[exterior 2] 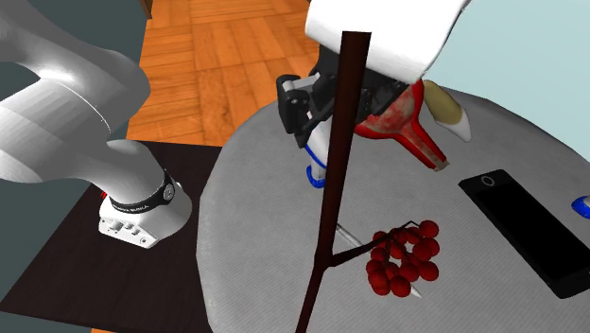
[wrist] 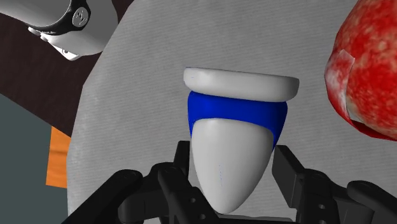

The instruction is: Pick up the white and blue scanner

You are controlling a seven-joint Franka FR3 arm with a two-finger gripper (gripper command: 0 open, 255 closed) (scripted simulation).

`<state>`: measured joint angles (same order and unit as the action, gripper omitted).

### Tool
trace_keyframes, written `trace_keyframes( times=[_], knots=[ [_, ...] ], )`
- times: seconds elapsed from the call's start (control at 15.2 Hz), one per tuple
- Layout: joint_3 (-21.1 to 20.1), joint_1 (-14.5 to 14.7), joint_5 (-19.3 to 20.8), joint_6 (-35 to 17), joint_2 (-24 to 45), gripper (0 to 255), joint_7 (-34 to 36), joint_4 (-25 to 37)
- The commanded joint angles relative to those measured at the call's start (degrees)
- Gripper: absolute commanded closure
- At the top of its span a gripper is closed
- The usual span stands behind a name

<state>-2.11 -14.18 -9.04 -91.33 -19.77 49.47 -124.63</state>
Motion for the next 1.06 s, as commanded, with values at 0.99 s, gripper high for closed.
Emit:
trace_keyframes(
  times=[0.99],
  knots=[
    [0.33, 0.0, 0.08, 11.13, 0.73, 255, 1.47, 11.86]
  ],
)
